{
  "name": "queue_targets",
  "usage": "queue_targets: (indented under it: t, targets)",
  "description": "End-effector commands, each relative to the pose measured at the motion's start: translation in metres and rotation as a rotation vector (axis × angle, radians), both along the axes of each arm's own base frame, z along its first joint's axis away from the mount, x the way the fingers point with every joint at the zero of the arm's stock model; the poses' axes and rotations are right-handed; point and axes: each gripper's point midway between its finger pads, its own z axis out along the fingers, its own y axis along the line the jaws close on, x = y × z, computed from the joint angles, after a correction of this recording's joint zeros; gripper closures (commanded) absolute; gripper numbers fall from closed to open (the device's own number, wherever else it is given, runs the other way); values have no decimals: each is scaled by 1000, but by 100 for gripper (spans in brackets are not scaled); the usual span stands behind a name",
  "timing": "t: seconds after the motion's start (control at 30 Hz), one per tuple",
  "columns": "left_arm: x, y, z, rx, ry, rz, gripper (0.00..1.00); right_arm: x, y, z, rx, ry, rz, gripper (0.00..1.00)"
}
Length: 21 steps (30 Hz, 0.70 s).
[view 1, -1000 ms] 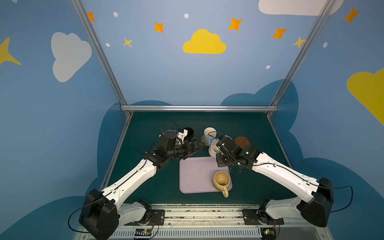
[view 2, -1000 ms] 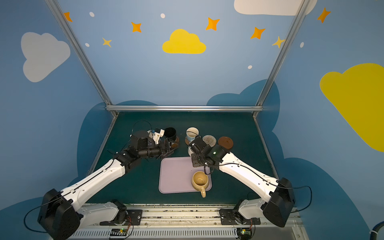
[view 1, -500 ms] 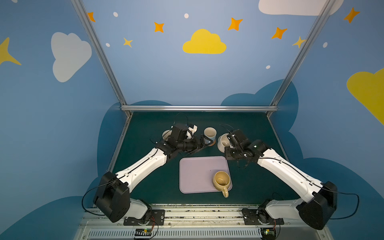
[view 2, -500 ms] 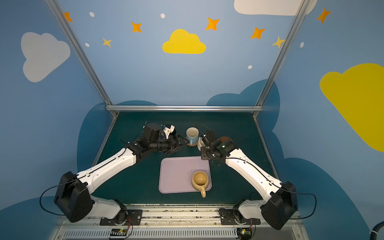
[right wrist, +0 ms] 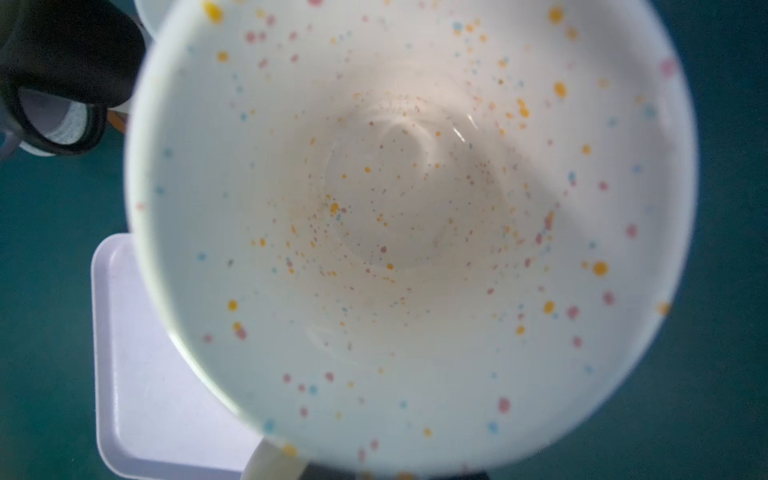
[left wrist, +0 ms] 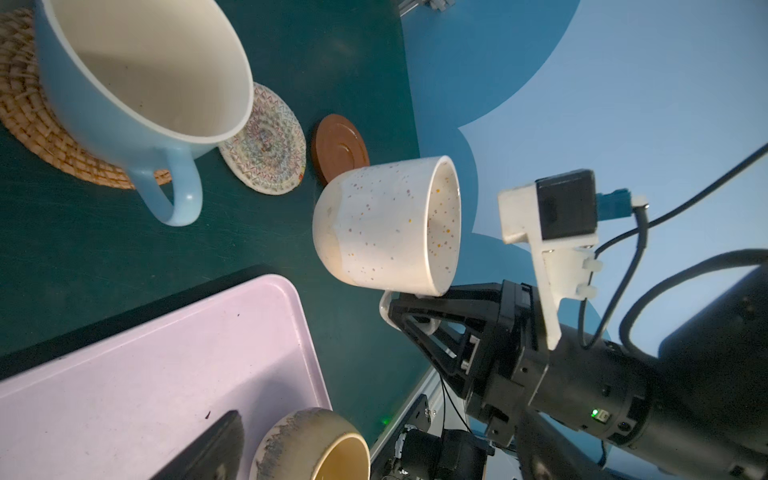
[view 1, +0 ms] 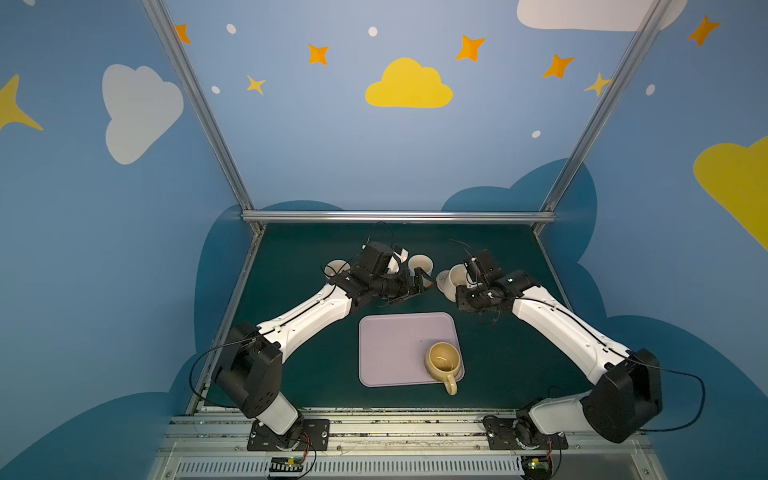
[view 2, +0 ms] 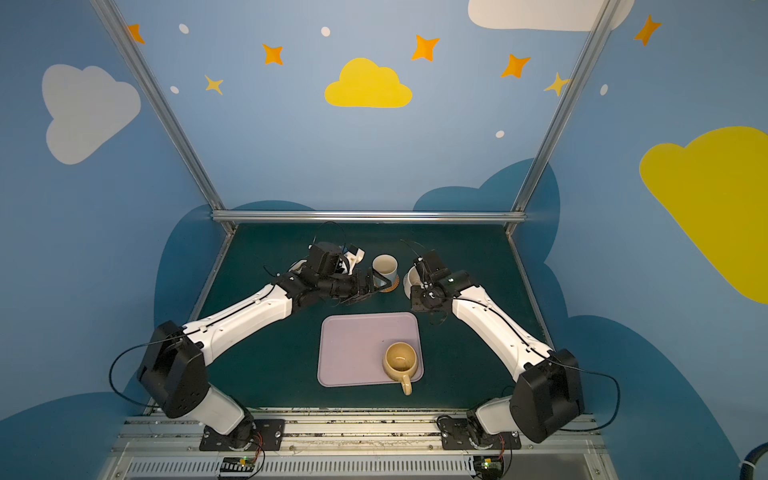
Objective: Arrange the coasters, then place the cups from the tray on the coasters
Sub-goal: 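Lower the white speckled mug onto the knitted coaster and open the right gripper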
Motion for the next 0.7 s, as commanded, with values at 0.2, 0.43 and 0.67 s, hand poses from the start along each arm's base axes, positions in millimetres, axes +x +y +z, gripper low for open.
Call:
queue_targets:
  t: [0.2,0.43,0.67]
  targets:
    - [16,-13,-3,41,-46,14,0,45,1,19,37,-97,2,100]
    - [31,-20,-2,48,-70,28,0,67,-10,8,-10,-73,-27,100]
    - [45,-28,0,43,-80,26,0,90,-9,-4,-61,0,-27,100]
